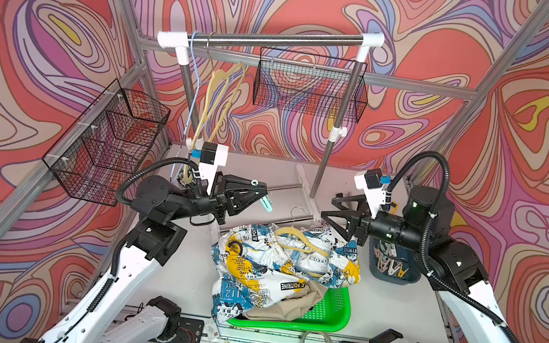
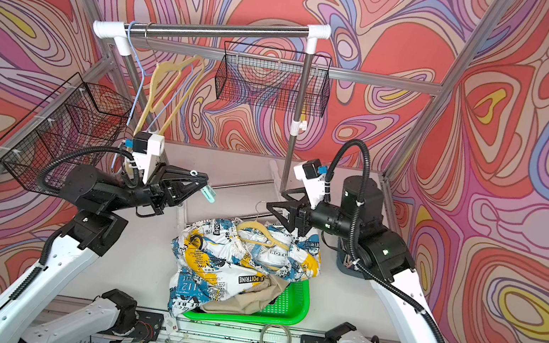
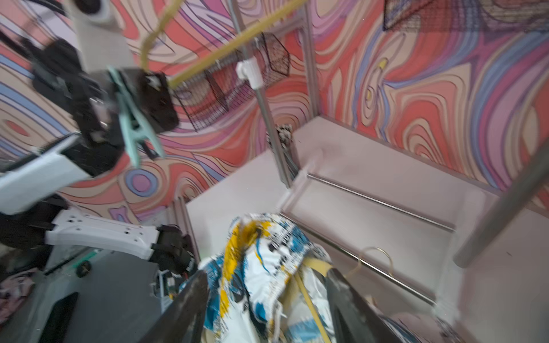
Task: Remove the clothespins securing shorts to the hanger
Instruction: Place the hanger in the basket, then place the clothespin in the storage box.
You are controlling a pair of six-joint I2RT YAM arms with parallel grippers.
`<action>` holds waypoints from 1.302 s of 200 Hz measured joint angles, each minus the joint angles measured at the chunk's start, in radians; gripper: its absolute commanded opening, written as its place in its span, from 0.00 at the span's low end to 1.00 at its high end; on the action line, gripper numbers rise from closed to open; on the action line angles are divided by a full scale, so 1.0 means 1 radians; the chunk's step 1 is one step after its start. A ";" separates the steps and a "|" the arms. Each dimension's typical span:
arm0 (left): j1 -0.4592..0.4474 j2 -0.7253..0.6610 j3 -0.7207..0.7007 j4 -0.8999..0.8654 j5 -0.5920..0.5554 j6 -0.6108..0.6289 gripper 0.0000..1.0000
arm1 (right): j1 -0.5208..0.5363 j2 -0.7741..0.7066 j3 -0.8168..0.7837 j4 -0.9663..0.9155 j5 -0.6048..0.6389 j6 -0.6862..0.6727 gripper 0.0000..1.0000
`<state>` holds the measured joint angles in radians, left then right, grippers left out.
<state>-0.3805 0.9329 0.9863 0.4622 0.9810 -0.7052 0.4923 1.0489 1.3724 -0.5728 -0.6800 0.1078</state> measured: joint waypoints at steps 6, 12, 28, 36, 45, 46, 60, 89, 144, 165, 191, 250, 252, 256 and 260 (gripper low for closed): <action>-0.019 0.015 -0.002 0.009 -0.003 -0.003 0.00 | 0.000 0.002 -0.016 0.054 -0.040 0.024 0.66; -0.035 0.028 -0.003 0.018 -0.007 -0.006 0.00 | 0.000 0.011 -0.029 0.098 -0.072 0.044 0.66; -0.072 0.062 -0.003 0.041 -0.014 -0.011 0.00 | 0.000 0.049 -0.056 0.204 -0.146 0.098 0.67; -0.084 0.077 -0.004 0.061 -0.017 -0.023 0.00 | 0.000 0.072 -0.066 0.243 -0.175 0.121 0.67; -0.096 0.095 -0.006 0.091 -0.020 -0.038 0.00 | 0.002 0.094 -0.078 0.282 -0.202 0.145 0.68; -0.097 0.097 -0.006 0.093 -0.021 -0.038 0.00 | 0.002 0.096 -0.079 0.285 -0.204 0.146 0.68; -0.112 0.127 -0.006 0.139 -0.023 -0.061 0.00 | 0.008 0.117 -0.104 0.352 -0.242 0.185 0.71; -0.146 0.188 -0.006 0.200 -0.026 -0.091 0.00 | 0.043 0.142 -0.113 0.433 -0.288 0.224 0.71; -0.165 0.243 -0.005 0.246 -0.029 -0.114 0.00 | 0.066 0.130 -0.127 0.532 -0.340 0.244 0.67; -0.171 0.262 -0.004 0.269 -0.028 -0.127 0.00 | 0.074 0.131 -0.127 0.523 -0.343 0.233 0.66; -0.177 0.271 -0.004 0.290 -0.028 -0.138 0.00 | 0.084 0.138 -0.127 0.486 -0.339 0.204 0.66; -0.182 0.274 0.011 0.295 -0.028 -0.137 0.00 | 0.085 0.159 -0.127 0.439 -0.328 0.167 0.34; -0.182 0.274 0.011 0.294 -0.028 -0.136 0.00 | 0.085 0.158 -0.127 0.439 -0.327 0.165 0.33; -0.182 0.274 0.013 0.292 -0.028 -0.135 0.00 | 0.085 0.158 -0.127 0.438 -0.326 0.167 0.32; -0.183 0.274 0.014 0.288 -0.028 -0.133 0.00 | 0.085 0.158 -0.127 0.438 -0.326 0.165 0.31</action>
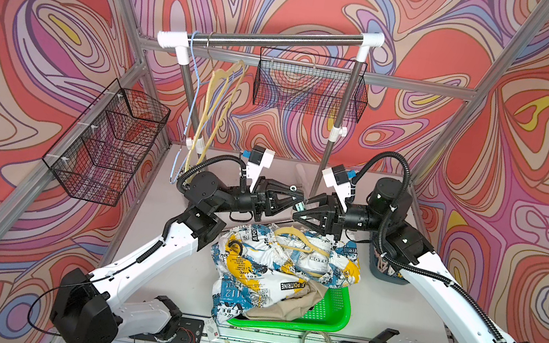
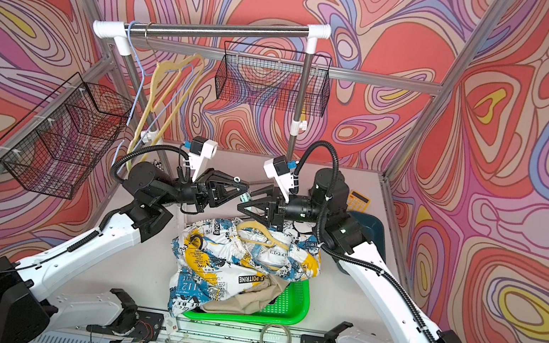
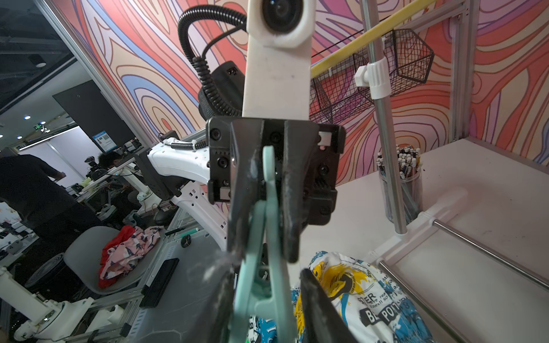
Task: Remove the clothespins securing shorts to the hanger
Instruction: Place the clothespin in the storage box.
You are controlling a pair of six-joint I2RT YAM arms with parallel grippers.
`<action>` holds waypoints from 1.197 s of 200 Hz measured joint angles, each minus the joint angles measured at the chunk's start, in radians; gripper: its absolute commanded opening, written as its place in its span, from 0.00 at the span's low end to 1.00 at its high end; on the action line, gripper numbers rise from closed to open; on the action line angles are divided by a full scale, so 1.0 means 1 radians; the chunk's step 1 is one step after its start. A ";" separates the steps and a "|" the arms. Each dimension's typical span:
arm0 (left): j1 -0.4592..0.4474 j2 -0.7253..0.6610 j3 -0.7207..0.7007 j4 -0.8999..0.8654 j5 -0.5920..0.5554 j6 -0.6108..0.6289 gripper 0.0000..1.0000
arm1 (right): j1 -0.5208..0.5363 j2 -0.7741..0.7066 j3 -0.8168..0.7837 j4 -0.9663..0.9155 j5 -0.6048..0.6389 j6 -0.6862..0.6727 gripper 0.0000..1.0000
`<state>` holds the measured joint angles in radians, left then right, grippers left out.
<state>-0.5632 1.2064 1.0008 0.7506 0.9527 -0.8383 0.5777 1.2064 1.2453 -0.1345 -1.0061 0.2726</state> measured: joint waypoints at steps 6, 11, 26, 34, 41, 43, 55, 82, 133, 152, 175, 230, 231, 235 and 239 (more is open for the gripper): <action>0.000 0.000 0.001 -0.003 0.000 0.003 0.00 | 0.000 0.000 0.000 0.000 0.000 -0.001 0.30; 0.000 0.000 0.001 -0.006 0.000 0.004 0.00 | 0.000 -0.001 0.000 0.000 0.000 0.000 0.30; 0.000 0.000 0.002 -0.014 0.000 0.009 0.00 | 0.000 -0.002 0.000 -0.002 0.004 -0.001 0.30; -0.001 0.000 0.002 -0.014 0.000 0.012 0.00 | 0.000 -0.002 0.000 -0.002 0.005 -0.001 0.30; -0.001 0.000 0.002 -0.015 0.000 0.015 0.00 | 0.000 -0.002 0.000 -0.002 0.005 -0.001 0.30; -0.001 0.000 0.002 -0.016 0.000 0.016 0.00 | 0.000 -0.002 0.000 -0.002 0.005 -0.001 0.30; -0.001 0.000 0.002 -0.021 0.000 0.019 0.00 | 0.000 -0.003 0.000 -0.005 0.008 -0.001 0.29; -0.001 -0.001 0.002 -0.029 -0.001 0.025 0.01 | 0.000 -0.005 0.000 -0.016 0.012 -0.003 0.19; -0.001 -0.010 0.004 -0.062 0.000 0.041 0.11 | 0.001 -0.006 0.000 -0.025 0.014 -0.005 0.06; -0.002 -0.016 0.004 -0.073 0.002 0.048 0.17 | 0.002 -0.006 0.000 -0.028 0.014 -0.005 0.01; -0.003 -0.021 0.004 -0.079 0.009 0.053 0.22 | 0.005 -0.006 0.001 -0.031 0.014 -0.003 0.00; -0.003 -0.035 0.004 -0.087 0.014 0.068 0.34 | 0.006 -0.002 0.013 -0.039 0.014 -0.001 0.00; -0.003 -0.035 0.004 -0.088 0.014 0.068 0.34 | 0.006 -0.002 0.014 -0.039 0.014 -0.002 0.00; -0.003 -0.036 0.004 -0.089 0.014 0.068 0.34 | 0.007 -0.001 0.014 -0.039 0.014 -0.002 0.00; -0.003 -0.038 0.004 -0.091 0.014 0.068 0.35 | 0.008 -0.001 0.014 -0.039 0.014 -0.002 0.00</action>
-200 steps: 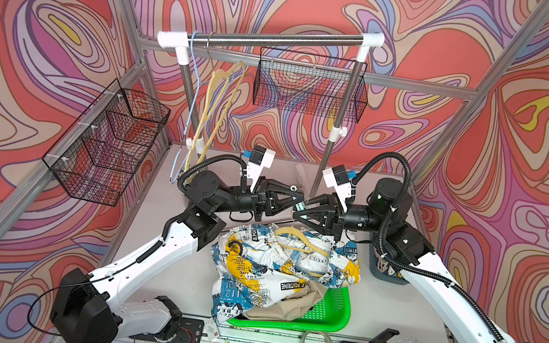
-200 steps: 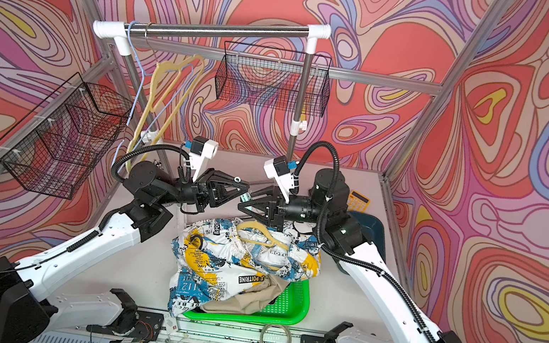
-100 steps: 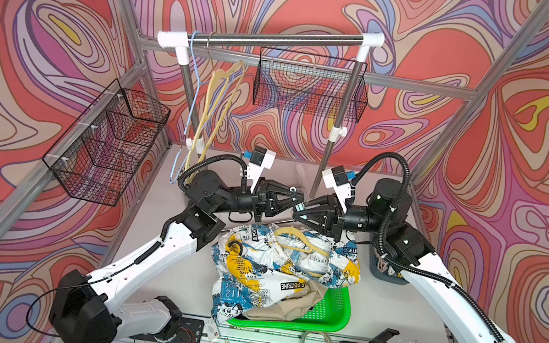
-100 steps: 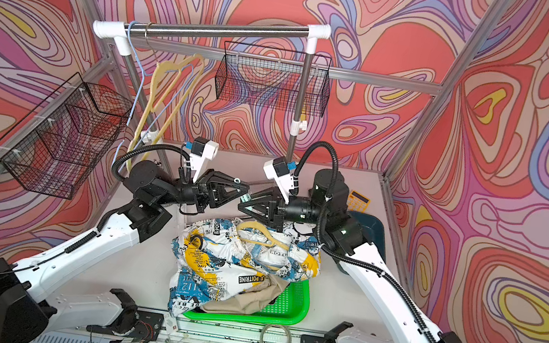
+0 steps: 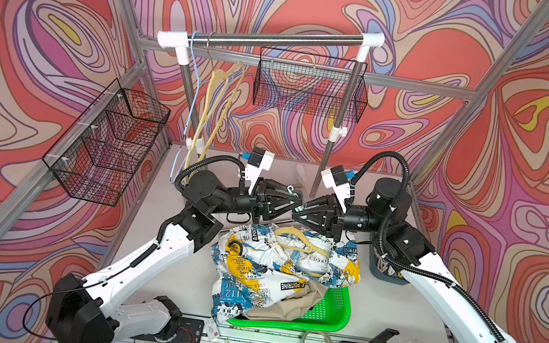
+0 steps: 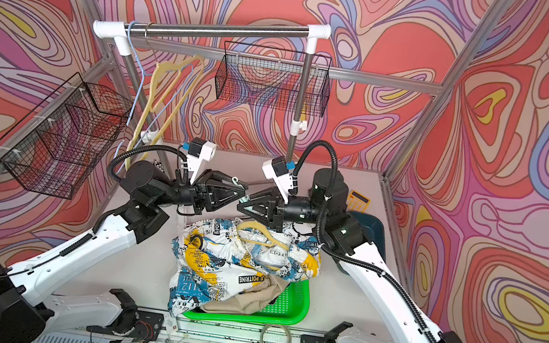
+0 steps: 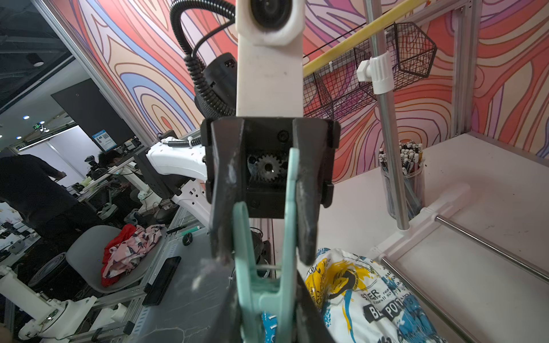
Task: Remove the clothespins securing shorts to the hanger
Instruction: Place the clothespin in the storage box.
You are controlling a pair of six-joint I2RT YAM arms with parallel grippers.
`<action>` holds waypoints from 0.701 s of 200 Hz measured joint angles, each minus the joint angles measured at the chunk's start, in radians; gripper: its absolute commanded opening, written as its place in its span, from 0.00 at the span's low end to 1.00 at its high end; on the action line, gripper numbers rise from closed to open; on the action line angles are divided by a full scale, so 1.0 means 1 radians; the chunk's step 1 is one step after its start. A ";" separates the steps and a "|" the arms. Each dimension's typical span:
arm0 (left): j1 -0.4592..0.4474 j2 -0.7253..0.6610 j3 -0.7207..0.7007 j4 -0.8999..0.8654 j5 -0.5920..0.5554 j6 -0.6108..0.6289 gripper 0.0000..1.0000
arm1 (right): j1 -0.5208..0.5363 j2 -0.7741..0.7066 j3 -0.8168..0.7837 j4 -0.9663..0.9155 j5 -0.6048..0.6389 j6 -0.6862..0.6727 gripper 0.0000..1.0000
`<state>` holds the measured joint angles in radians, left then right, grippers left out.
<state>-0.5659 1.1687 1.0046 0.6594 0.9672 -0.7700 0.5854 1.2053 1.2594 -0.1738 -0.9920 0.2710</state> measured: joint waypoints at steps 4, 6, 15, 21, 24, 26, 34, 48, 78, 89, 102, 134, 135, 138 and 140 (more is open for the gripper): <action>0.000 -0.001 0.000 -0.002 0.000 0.000 0.35 | 0.000 0.000 0.000 0.000 0.000 0.000 0.00; 0.000 -0.002 0.000 -0.003 0.000 0.000 0.35 | 0.000 0.001 0.000 0.000 0.000 0.000 0.00; 0.000 -0.004 0.000 -0.007 0.000 0.001 0.36 | 0.001 0.002 0.000 0.000 0.000 -0.001 0.00; 0.000 -0.005 0.000 -0.009 0.000 0.003 0.37 | 0.001 0.002 0.001 0.000 0.000 0.000 0.00; 0.000 -0.005 0.000 -0.010 0.000 0.003 0.37 | 0.001 0.002 0.001 0.000 0.000 0.000 0.00; 0.000 -0.005 0.000 -0.010 0.000 0.003 0.37 | 0.001 0.002 0.001 0.000 0.001 0.000 0.00; 0.000 -0.006 0.000 -0.013 0.000 0.004 0.39 | 0.001 0.002 0.001 0.000 0.001 0.000 0.00; 0.000 -0.008 0.000 -0.014 0.000 0.007 0.44 | 0.002 0.003 0.001 0.000 0.002 0.000 0.00; 0.000 -0.017 0.000 -0.031 0.004 0.011 0.50 | 0.002 0.003 0.001 0.001 0.011 0.000 0.00; 0.000 -0.019 0.001 -0.033 0.005 0.011 0.51 | 0.002 0.003 0.001 0.003 0.013 0.000 0.00; 0.000 -0.019 0.005 -0.036 0.005 0.011 0.51 | 0.002 0.003 0.001 0.007 0.015 0.000 0.00; 0.000 -0.024 0.011 -0.045 0.005 0.021 0.53 | 0.003 -0.002 -0.001 0.021 0.021 0.000 0.00; 0.000 -0.024 0.012 -0.046 0.005 0.023 0.53 | 0.003 -0.002 -0.001 0.022 0.022 0.000 0.00; 0.000 -0.026 0.012 -0.048 0.005 0.024 0.53 | 0.003 -0.003 -0.002 0.024 0.023 0.000 0.00; 0.000 -0.027 0.012 -0.051 0.004 0.026 0.53 | 0.003 -0.003 -0.002 0.024 0.023 0.000 0.00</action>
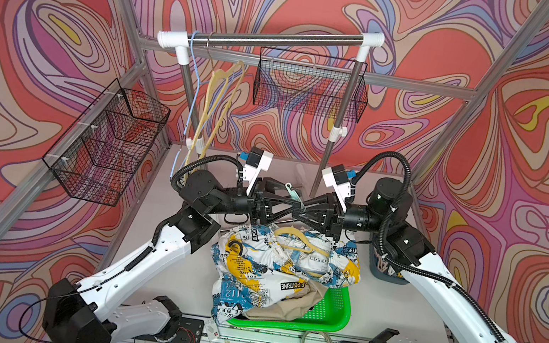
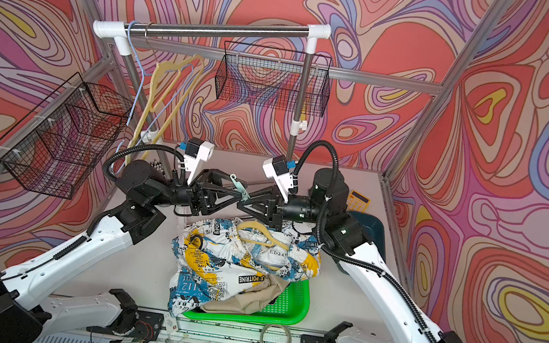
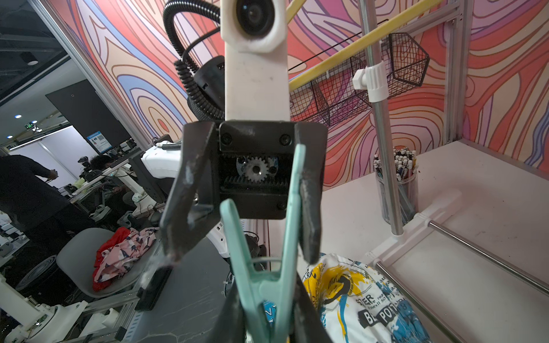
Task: Remove the clothespins securing shorts to the hanger
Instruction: Place the clothespin in the storage box.
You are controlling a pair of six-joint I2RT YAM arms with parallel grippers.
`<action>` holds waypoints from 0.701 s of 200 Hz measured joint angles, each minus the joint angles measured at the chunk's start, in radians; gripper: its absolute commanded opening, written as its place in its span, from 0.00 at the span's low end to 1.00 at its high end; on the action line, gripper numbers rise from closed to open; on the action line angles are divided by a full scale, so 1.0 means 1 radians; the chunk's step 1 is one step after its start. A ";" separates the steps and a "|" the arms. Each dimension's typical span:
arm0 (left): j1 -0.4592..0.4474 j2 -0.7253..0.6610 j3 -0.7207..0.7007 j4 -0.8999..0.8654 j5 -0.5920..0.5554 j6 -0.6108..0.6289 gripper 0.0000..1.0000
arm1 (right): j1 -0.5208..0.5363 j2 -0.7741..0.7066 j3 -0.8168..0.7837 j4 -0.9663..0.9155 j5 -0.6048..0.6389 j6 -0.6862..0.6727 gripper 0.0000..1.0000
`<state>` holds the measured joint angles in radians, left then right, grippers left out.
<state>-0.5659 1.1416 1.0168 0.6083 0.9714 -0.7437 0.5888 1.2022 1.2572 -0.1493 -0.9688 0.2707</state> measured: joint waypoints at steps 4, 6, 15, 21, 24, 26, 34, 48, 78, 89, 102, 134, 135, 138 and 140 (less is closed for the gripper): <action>0.000 -0.002 0.000 -0.003 0.000 0.001 0.53 | 0.000 -0.002 -0.001 0.001 0.001 0.000 0.00; 0.000 -0.004 0.000 -0.007 -0.001 0.003 0.53 | 0.000 -0.002 -0.001 0.001 0.001 0.000 0.00; 0.000 -0.011 0.000 -0.018 -0.005 0.010 0.53 | 0.001 -0.006 -0.005 0.006 0.004 -0.001 0.00; -0.002 -0.017 0.000 -0.028 -0.006 0.014 0.53 | 0.002 -0.011 -0.009 0.010 0.006 -0.002 0.00; -0.002 -0.020 0.000 -0.032 -0.008 0.015 0.53 | 0.002 -0.014 -0.013 0.014 0.008 -0.002 0.00; -0.003 -0.022 0.000 -0.035 -0.009 0.017 0.53 | 0.002 -0.016 -0.014 0.016 0.008 -0.003 0.00; -0.004 -0.029 0.000 -0.046 -0.013 0.022 0.53 | 0.002 -0.023 -0.019 0.021 0.008 -0.004 0.00; -0.005 -0.043 0.000 -0.061 -0.026 0.037 0.53 | 0.002 -0.035 -0.026 0.028 0.013 -0.007 0.00; -0.005 -0.066 0.004 -0.092 -0.046 0.064 0.53 | 0.002 -0.053 -0.039 0.043 0.015 -0.008 0.00; -0.005 -0.068 0.005 -0.097 -0.051 0.071 0.54 | 0.002 -0.057 -0.046 0.048 0.019 -0.008 0.00; -0.005 -0.069 0.005 -0.105 -0.059 0.079 0.54 | 0.002 -0.063 -0.052 0.047 0.029 -0.010 0.00; -0.004 -0.091 0.004 -0.145 -0.087 0.109 0.53 | 0.002 -0.087 -0.053 0.007 0.085 -0.034 0.00; -0.005 -0.093 0.005 -0.148 -0.088 0.112 0.53 | 0.001 -0.089 -0.053 0.004 0.089 -0.035 0.00; -0.005 -0.097 0.005 -0.150 -0.090 0.114 0.54 | 0.001 -0.092 -0.053 -0.003 0.096 -0.038 0.00; -0.005 -0.102 0.005 -0.154 -0.092 0.119 0.54 | 0.000 -0.094 -0.053 -0.008 0.102 -0.040 0.00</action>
<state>-0.5705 1.0393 1.0214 0.4538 0.8799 -0.6247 0.5892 1.1080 1.2037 -0.1570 -0.8665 0.2306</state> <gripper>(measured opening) 0.535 0.191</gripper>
